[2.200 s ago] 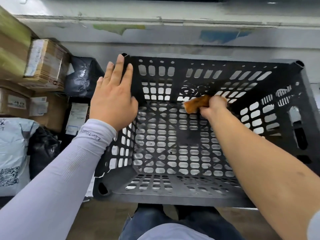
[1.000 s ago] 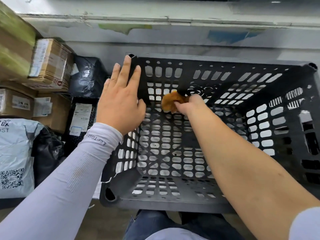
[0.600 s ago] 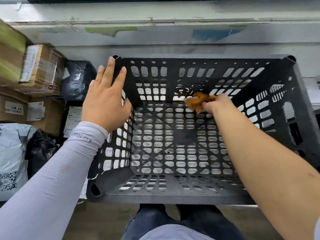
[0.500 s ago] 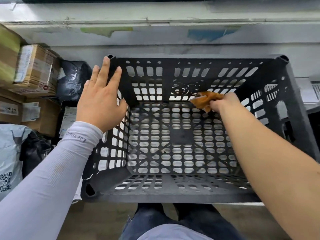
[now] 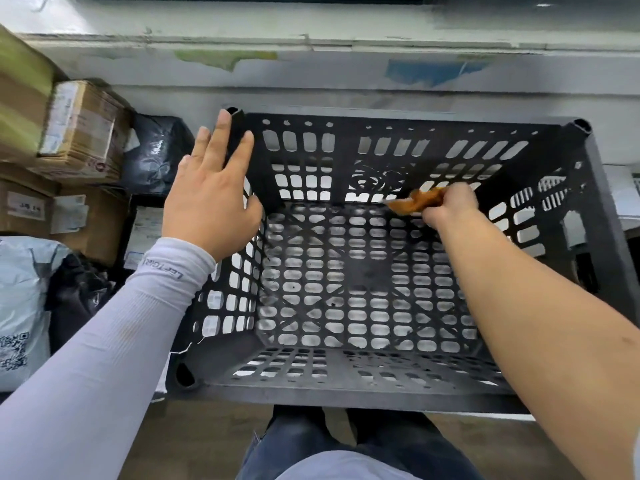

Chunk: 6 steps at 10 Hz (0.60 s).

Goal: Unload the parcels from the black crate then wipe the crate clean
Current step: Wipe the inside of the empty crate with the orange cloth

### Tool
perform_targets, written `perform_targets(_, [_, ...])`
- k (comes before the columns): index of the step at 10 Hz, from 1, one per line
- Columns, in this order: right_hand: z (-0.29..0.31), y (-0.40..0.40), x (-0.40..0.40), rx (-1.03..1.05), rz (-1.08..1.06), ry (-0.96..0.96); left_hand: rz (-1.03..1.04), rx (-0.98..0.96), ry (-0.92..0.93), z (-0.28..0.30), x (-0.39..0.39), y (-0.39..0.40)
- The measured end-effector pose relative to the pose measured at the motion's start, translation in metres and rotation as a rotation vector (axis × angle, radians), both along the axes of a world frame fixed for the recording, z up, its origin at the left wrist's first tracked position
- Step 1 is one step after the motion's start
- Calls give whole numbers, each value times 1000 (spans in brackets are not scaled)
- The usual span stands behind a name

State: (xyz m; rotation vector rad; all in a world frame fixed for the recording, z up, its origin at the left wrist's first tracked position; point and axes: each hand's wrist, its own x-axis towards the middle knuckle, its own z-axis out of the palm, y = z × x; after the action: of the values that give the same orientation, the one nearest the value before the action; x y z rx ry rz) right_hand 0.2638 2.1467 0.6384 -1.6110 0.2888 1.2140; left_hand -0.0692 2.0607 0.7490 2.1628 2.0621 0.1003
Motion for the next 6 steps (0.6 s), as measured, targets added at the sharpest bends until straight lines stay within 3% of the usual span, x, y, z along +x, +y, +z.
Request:
perform_targets(1, [-8,1,-29,27,23,-82,-8,-1,2,-1,-1,1])
perform_targets(2, [-8,-2,-69,9,-109,-89,-12,2,-1,-1,-3,1])
perform_targets(3, [-22,1,-97,24,-65,-157,-22,4,-12,-2,-4,1])
perform_targets(4, [-17,-7,-125,-46,415,-262,-22,3,-30,-3,-4,1])
perform_targets(5, [-13,-1,-156,-279,863,-612,-23,5,-53,-3,-4,2])
perform_targets(6, [-12,-23,-178,-570,2106,-1394,-28,14,-69,-3,-5,1])
